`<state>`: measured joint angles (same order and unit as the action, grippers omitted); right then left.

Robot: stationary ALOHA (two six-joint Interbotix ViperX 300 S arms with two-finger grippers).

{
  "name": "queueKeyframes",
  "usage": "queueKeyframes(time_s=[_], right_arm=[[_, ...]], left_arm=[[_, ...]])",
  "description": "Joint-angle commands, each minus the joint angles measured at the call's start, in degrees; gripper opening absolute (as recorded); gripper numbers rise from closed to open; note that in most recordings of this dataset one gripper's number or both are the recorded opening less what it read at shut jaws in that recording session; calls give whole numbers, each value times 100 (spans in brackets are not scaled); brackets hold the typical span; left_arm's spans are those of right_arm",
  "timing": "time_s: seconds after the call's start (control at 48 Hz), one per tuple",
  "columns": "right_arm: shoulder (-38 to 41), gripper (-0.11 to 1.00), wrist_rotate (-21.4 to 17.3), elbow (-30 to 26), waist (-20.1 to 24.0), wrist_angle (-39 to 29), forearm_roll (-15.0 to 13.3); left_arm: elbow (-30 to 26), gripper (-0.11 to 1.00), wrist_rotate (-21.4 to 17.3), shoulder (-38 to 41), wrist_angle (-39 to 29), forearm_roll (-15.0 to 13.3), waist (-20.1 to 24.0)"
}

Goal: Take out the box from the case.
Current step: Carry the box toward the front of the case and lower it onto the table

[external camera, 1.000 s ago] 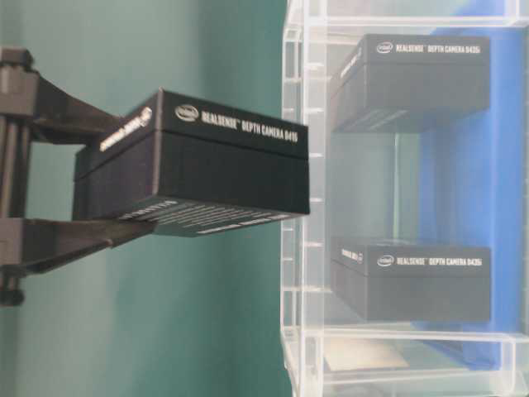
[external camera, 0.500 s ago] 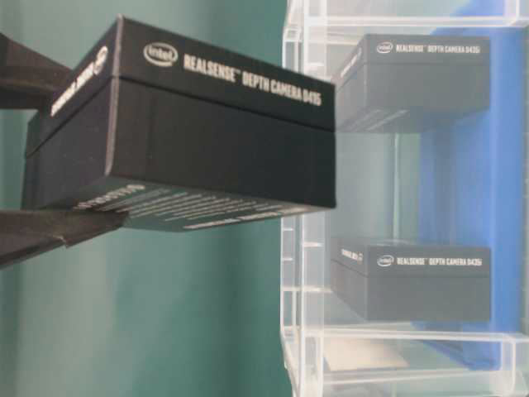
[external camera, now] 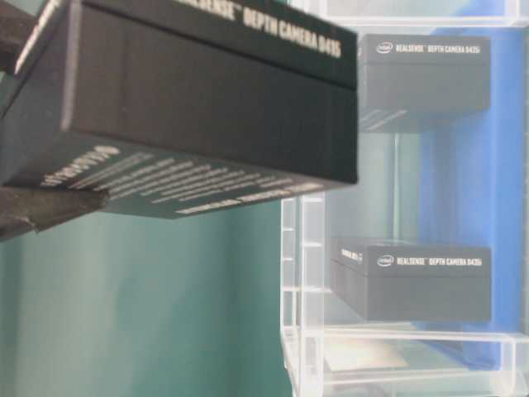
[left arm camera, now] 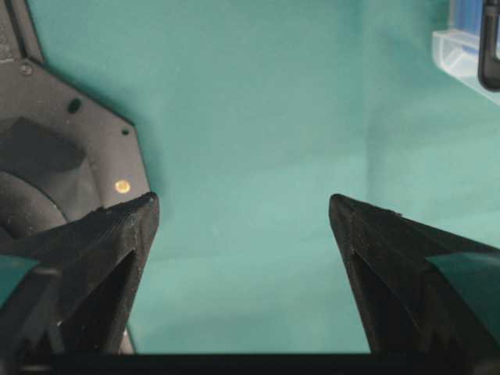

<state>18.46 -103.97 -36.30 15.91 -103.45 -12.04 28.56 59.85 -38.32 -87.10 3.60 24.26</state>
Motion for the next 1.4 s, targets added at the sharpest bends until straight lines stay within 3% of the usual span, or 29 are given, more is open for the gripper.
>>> queueKeyframes(time_s=[0.0,0.313,0.563,1.084,1.376], right_arm=[[-97,67,9,-141,9,-18,-53],[97,67,-9,-62,9,18,-79],[176,67,-114,334,-9,220,-35],[176,67,-756,2145,-53,2285,167],[167,67,-773,2733,-105,3032,167]], left_arm=[[-88,90,9,-9,9,-9,0],[-88,90,35,0,18,-18,9],[-88,90,18,0,26,-18,9],[-62,90,18,-44,18,-9,-53],[-62,90,53,-35,26,-9,-114]])
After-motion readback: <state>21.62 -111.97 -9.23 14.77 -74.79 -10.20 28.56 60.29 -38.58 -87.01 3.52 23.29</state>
